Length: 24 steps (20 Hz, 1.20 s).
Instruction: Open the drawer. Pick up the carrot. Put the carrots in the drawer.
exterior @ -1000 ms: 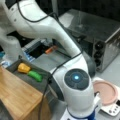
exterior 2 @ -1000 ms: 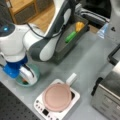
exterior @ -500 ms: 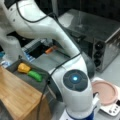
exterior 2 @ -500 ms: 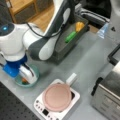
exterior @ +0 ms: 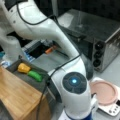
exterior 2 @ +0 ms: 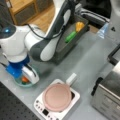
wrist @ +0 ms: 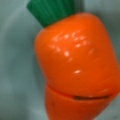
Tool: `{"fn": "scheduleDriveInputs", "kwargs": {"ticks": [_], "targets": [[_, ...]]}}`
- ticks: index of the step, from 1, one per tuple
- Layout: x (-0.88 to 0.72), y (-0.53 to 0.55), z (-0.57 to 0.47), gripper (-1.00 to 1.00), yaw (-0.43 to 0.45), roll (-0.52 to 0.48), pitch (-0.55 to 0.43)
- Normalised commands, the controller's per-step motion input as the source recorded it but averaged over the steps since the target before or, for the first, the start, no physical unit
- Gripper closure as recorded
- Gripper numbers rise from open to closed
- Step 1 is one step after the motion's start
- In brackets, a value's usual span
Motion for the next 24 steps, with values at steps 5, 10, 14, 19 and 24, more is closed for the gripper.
{"fn": "scheduleDriveInputs", "kwargs": {"ticks": [5,10,14,19,24], "targets": [[-0.19,0.07,-0.13,-1.0,-0.005,0.002,-0.123],[-0.2,0.09,-0.14,-1.0,-0.002,-0.028,-0.118],[-0.17,0.1,-0.16,-1.0,0.004,-0.058,-0.086],[-0.13,0.15,-0.2,1.0,0.002,-0.062,-0.078],[-0.06,0.13,-0.17,1.0,-0.002,-0.055,-0.105]]}}
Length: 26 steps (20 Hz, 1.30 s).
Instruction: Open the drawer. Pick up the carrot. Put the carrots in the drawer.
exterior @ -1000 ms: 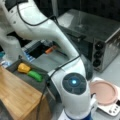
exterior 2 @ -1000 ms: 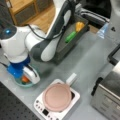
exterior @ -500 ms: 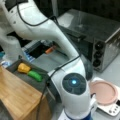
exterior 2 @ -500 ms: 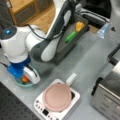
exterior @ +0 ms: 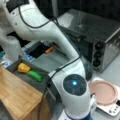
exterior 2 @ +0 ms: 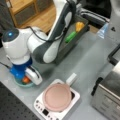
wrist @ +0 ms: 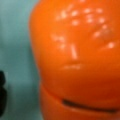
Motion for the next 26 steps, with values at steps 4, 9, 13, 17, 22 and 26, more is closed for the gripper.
{"fn": "scheduleDriveInputs", "kwargs": {"ticks": [4,9,13,17,22,26], "targets": [[-0.01,0.12,-0.11,1.0,-0.008,-0.053,-0.09],[-0.03,0.13,-0.06,1.0,-0.011,-0.051,-0.066],[-0.03,0.14,-0.06,1.0,-0.018,-0.048,-0.092],[-0.07,0.11,0.03,1.0,-0.019,-0.068,-0.085],[-0.12,0.1,0.14,1.0,-0.034,-0.095,-0.041],[-0.14,0.13,0.17,1.0,-0.045,-0.107,0.0]]}}
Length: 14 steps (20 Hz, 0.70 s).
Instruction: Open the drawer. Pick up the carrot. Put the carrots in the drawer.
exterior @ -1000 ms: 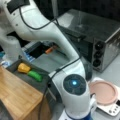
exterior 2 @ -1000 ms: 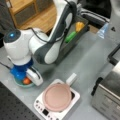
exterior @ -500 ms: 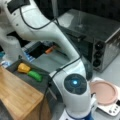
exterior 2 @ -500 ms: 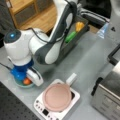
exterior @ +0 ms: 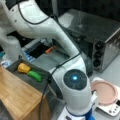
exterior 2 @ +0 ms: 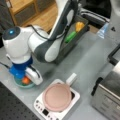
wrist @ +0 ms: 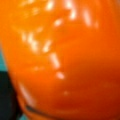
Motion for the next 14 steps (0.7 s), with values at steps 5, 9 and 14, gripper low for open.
{"fn": "scheduleDriveInputs", "kwargs": {"ticks": [5,9,14], "targets": [[-0.11,0.13,0.1,1.0,-0.051,-0.113,0.015],[-0.1,0.15,0.09,1.0,-0.058,-0.108,0.029],[-0.13,0.24,0.21,1.0,-0.081,-0.1,0.055]]}}
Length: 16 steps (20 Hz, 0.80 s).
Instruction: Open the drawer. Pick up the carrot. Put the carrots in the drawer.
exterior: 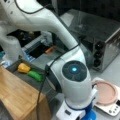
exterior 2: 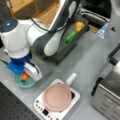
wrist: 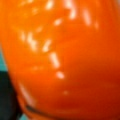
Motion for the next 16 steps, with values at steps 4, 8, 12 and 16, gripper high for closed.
{"fn": "scheduleDriveInputs", "kwargs": {"ticks": [4,8,12,16], "targets": [[-0.16,0.27,0.16,1.0,-0.104,-0.109,0.043],[-0.17,0.25,0.08,1.0,-0.084,-0.115,0.026],[-0.16,0.21,0.03,1.0,-0.069,-0.125,0.01],[-0.22,0.25,0.09,1.0,-0.079,-0.122,0.021]]}}
